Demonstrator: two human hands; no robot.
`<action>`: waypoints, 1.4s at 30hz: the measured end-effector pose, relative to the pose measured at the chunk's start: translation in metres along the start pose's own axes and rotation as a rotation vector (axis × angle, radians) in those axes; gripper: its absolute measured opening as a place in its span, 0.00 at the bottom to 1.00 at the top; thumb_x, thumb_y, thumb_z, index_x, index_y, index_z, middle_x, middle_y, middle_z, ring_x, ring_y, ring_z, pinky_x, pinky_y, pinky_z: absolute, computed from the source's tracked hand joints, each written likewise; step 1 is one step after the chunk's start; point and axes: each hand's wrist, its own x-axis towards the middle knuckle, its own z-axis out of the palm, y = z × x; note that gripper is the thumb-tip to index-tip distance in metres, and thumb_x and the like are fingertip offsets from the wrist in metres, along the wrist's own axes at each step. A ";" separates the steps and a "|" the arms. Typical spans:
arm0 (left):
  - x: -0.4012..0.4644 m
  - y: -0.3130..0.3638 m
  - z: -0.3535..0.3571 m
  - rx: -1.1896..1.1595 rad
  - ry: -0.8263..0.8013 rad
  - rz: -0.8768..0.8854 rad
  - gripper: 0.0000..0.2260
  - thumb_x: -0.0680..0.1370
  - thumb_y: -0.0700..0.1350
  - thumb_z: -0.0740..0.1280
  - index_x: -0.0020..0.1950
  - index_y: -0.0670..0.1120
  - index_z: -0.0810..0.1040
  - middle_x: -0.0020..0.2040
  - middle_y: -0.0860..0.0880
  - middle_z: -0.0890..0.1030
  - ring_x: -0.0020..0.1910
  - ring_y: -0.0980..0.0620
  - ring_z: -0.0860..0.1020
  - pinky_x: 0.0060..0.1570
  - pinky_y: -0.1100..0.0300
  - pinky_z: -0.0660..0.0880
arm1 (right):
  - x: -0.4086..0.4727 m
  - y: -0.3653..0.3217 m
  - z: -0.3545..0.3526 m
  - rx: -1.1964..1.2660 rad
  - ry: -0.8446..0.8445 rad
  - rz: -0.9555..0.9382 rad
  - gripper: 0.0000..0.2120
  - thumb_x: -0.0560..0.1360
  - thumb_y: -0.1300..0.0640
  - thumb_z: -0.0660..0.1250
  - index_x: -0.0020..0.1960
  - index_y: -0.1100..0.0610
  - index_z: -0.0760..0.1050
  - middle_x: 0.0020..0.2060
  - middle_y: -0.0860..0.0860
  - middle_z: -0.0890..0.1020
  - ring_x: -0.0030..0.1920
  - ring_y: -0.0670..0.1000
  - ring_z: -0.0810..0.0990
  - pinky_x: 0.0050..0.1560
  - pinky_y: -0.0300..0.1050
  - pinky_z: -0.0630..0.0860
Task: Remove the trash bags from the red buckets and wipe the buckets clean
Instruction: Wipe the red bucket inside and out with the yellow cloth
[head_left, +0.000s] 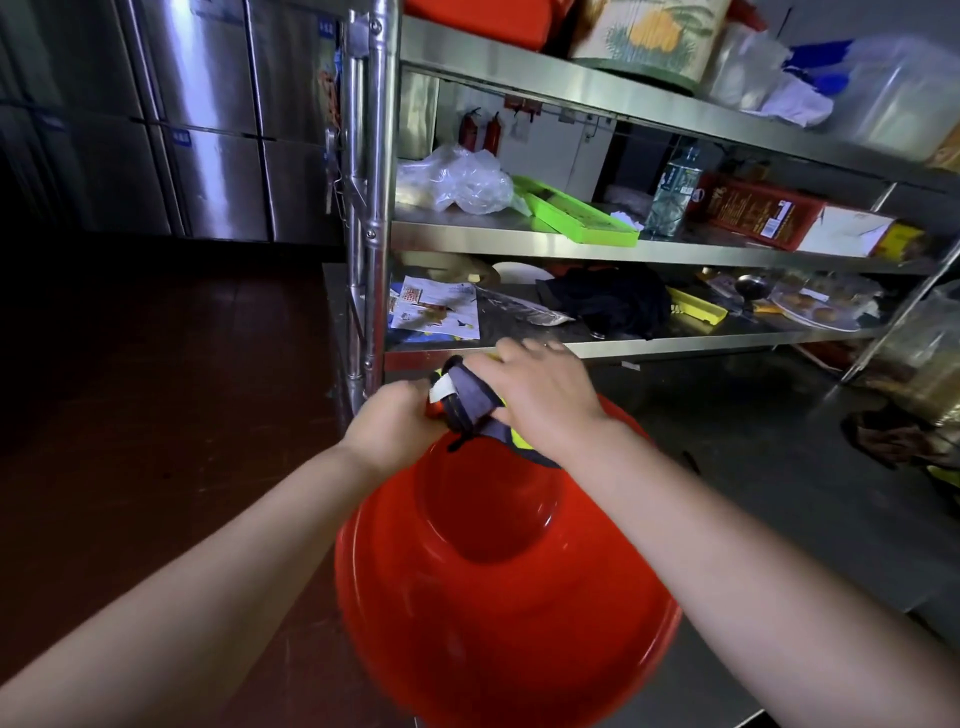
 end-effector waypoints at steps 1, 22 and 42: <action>0.001 -0.003 0.002 -0.034 -0.001 -0.011 0.09 0.69 0.51 0.68 0.35 0.48 0.73 0.31 0.49 0.76 0.35 0.43 0.74 0.32 0.56 0.65 | 0.002 -0.001 0.003 -0.001 0.020 -0.002 0.29 0.61 0.50 0.78 0.59 0.50 0.73 0.45 0.53 0.79 0.45 0.59 0.79 0.43 0.49 0.71; -0.023 -0.001 -0.007 0.057 0.057 -0.063 0.13 0.69 0.48 0.71 0.52 0.49 0.77 0.38 0.48 0.81 0.39 0.46 0.80 0.41 0.52 0.76 | -0.037 0.035 0.016 0.058 0.191 0.205 0.31 0.56 0.51 0.81 0.56 0.52 0.75 0.41 0.52 0.78 0.40 0.58 0.79 0.32 0.45 0.73; -0.017 -0.001 0.005 -0.062 0.105 -0.117 0.07 0.73 0.45 0.69 0.45 0.42 0.78 0.39 0.42 0.81 0.42 0.42 0.80 0.45 0.49 0.76 | -0.100 0.050 0.053 0.090 0.166 0.584 0.40 0.59 0.57 0.81 0.67 0.55 0.69 0.51 0.58 0.78 0.46 0.61 0.79 0.41 0.52 0.77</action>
